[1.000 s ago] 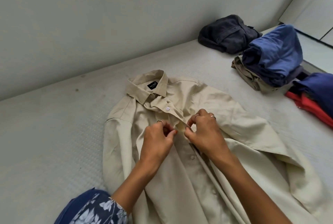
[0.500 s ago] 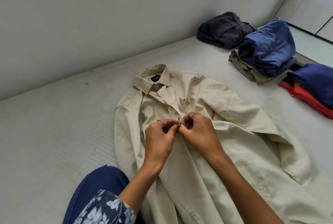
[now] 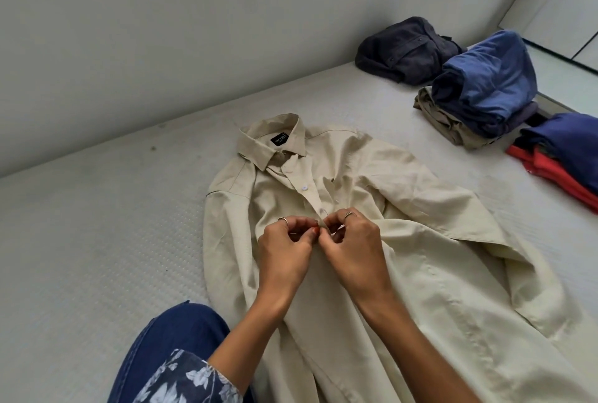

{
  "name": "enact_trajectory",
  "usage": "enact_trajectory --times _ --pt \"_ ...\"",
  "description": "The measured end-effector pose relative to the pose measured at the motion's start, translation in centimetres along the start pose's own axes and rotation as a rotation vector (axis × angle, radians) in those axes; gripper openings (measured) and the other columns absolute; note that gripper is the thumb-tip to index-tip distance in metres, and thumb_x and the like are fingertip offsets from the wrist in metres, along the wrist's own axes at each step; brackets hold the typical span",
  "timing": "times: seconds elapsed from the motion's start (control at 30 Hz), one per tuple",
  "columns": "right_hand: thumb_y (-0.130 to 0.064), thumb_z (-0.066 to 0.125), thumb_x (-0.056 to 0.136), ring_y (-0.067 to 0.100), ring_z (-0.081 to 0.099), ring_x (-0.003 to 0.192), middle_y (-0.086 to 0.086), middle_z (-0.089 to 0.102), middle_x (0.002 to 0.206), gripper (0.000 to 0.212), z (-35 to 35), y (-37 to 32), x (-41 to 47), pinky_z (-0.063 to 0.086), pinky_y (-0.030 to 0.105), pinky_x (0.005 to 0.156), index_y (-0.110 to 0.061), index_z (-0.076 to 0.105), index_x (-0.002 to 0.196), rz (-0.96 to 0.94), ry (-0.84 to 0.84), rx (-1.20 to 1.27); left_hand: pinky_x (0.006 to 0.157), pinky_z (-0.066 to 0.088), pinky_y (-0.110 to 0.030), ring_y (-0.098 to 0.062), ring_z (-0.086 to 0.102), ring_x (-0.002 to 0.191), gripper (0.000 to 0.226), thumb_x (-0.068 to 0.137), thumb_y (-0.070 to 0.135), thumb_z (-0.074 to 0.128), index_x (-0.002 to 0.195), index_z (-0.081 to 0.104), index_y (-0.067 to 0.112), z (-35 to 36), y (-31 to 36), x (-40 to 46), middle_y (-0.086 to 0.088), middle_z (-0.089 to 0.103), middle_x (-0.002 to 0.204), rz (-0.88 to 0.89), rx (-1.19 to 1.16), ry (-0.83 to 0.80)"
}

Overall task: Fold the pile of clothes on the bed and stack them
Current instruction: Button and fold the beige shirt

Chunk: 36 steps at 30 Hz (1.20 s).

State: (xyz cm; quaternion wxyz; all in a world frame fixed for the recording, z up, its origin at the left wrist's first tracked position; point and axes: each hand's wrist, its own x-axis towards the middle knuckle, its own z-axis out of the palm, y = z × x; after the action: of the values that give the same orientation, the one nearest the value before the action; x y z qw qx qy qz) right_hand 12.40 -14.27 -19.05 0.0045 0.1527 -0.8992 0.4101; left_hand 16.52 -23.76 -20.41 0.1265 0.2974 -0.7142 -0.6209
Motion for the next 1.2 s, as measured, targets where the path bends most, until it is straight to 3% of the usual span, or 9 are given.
enact_trajectory --times 0.1,0.3,0.5,0.6,0.73,0.87,1.03,1.1,1.2 --pt "-0.008 0.069 0.08 0.009 0.057 0.067 -0.001 0.064 0.082 0.004 -0.2 0.1 0.0 0.046 0.019 0.066 -0.01 0.069 0.082 -0.005 -0.001 0.017 0.079 0.056 -0.028 -0.009 0.069 0.08 0.014 0.082 0.008 0.07 0.081 0.072 0.021 -0.1 -0.1 0.1 0.002 0.073 0.079 -0.02 -0.029 -0.02" --pt "-0.011 0.067 0.085 0.005 0.064 0.07 -0.003 0.068 0.081 0.007 -0.7 0.3 0.2 0.048 0.011 0.066 -0.011 0.073 0.088 0.021 -0.115 0.14 0.073 0.055 -0.02 -0.017 0.07 0.082 0.011 0.085 -0.003 0.065 0.088 0.07 0.006 0.1 -0.1 0.2 -0.013 0.073 0.087 -0.166 -0.375 -0.037" --pt "-0.013 0.064 0.088 0.011 0.066 0.062 -0.002 0.067 0.06 0.018 -0.6 0.6 1.4 0.057 0.037 0.072 -0.023 0.069 0.075 0.176 -0.125 0.313 0.073 0.054 -0.021 -0.014 0.069 0.08 0.013 0.081 0.0 0.071 0.092 0.071 0.007 0.2 0.0 0.6 -0.011 0.073 0.087 -0.134 -0.387 -0.013" --pt "-0.01 0.068 0.081 0.013 0.066 0.063 -0.002 0.068 0.064 0.011 -0.2 0.6 1.7 0.057 0.031 0.069 -0.018 0.068 0.075 0.213 -0.142 0.297 0.067 0.053 -0.016 -0.012 0.068 0.077 0.016 0.083 -0.004 0.067 0.09 0.069 0.01 0.2 0.2 0.6 -0.009 0.072 0.085 -0.136 -0.422 -0.008" --pt "-0.012 0.069 0.08 0.006 0.063 0.062 -0.002 0.068 0.07 0.004 0.1 0.2 1.5 0.046 0.01 0.06 -0.014 0.066 0.079 0.204 -0.089 0.211 0.066 0.054 -0.016 -0.011 0.067 0.073 0.012 0.086 -0.003 0.062 0.088 0.065 0.009 0.3 0.4 0.7 -0.005 0.069 0.078 -0.175 -0.464 -0.005" --pt "-0.018 0.068 0.083 0.002 0.061 0.063 -0.008 0.064 0.068 0.009 0.4 -0.3 1.4 0.049 0.016 0.064 -0.017 0.06 0.078 0.14 -0.065 0.129 0.078 0.056 -0.025 -0.015 0.07 0.08 0.012 0.084 0.012 0.069 0.094 0.065 0.006 0.6 0.4 0.8 -0.007 0.072 0.083 -0.183 -0.499 -0.01" --pt "-0.016 0.068 0.083 0.002 0.058 0.059 -0.008 0.064 0.067 0.008 0.7 0.0 1.3 0.047 0.014 0.061 -0.017 0.062 0.078 0.059 -0.086 0.157 0.078 0.056 -0.023 -0.016 0.068 0.079 0.014 0.084 0.001 0.067 0.096 0.061 0.006 0.5 0.2 1.0 -0.011 0.07 0.085 -0.281 -0.619 -0.014" --pt "-0.01 0.067 0.083 0.006 0.057 0.056 -0.003 0.063 0.065 0.008 0.2 0.3 1.8 0.048 0.019 0.058 -0.013 0.063 0.077 0.159 -0.149 0.335 0.071 0.056 -0.018 -0.012 0.067 0.072 0.015 0.085 -0.004 0.064 0.097 0.059 0.003 0.5 0.4 1.2 -0.01 0.068 0.082 -0.323 -0.717 -0.03" --pt "0.004 0.061 0.085 0.006 0.048 0.046 0.003 0.055 0.059 0.017 -0.9 0.3 3.0 0.04 0.016 0.048 -0.009 0.06 0.075 0.438 -0.303 0.829 0.064 0.054 -0.014 -0.006 0.066 0.065 0.014 0.085 -0.007 0.061 0.094 0.059 0.003 0.6 0.7 1.4 -0.005 0.067 0.076 -0.333 -0.8 -0.076"
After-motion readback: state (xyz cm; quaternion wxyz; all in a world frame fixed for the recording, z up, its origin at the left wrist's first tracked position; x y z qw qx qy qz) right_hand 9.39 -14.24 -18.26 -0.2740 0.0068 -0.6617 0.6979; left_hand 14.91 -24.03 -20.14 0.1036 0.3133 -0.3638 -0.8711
